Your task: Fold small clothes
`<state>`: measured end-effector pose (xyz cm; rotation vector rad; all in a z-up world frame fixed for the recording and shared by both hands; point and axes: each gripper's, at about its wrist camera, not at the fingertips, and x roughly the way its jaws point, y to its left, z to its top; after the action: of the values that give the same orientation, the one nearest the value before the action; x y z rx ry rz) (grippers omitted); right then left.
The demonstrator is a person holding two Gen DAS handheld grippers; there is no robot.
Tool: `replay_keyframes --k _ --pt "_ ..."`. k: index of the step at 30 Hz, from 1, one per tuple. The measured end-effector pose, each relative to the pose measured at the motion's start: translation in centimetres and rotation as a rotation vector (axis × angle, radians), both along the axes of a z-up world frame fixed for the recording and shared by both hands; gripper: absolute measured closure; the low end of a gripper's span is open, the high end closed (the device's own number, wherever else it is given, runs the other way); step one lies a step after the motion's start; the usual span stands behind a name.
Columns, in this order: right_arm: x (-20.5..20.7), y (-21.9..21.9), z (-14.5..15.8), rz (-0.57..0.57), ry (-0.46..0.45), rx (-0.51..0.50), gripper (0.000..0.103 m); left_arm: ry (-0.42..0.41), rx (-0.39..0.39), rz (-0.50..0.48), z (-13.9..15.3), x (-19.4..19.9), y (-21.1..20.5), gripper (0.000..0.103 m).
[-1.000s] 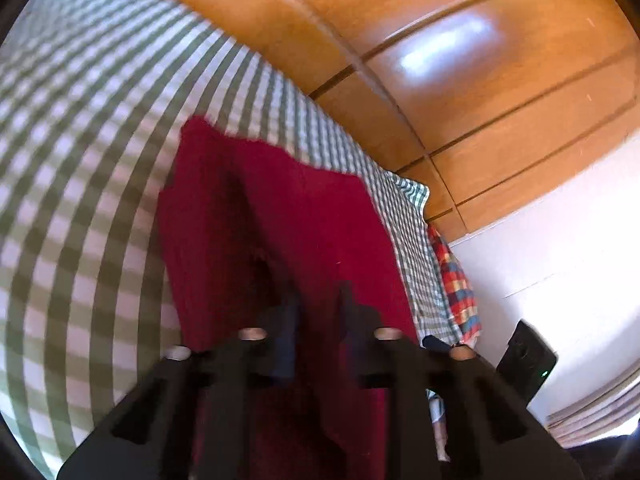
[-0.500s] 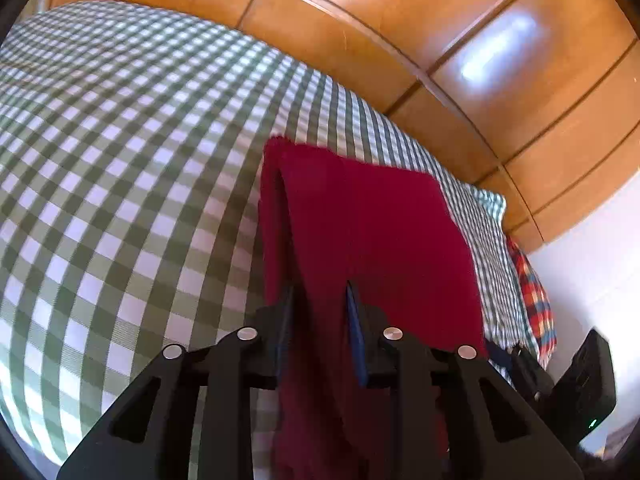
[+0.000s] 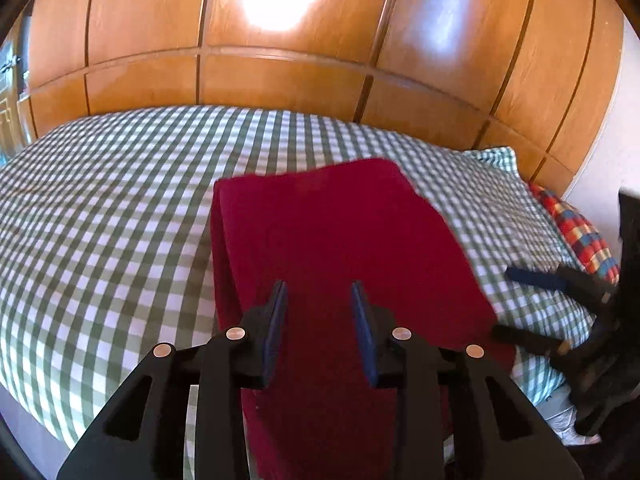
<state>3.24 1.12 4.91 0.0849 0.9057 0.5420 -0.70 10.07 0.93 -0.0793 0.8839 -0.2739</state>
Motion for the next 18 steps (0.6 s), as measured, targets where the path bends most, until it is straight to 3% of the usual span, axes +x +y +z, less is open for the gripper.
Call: replay_keyframes --k 9,18 --pt "5.7 1.8 -1.2 -0.063 0.025 -0.006 0.022 -0.001 0.015 -0.001 -1.2 -0.3 0.4 0.072" --pt "8.3 3.5 -6.3 -0.074 0.087 -0.064 0.020 -0.002 0.028 -0.013 -2.6 -0.5 0.4 0.072"
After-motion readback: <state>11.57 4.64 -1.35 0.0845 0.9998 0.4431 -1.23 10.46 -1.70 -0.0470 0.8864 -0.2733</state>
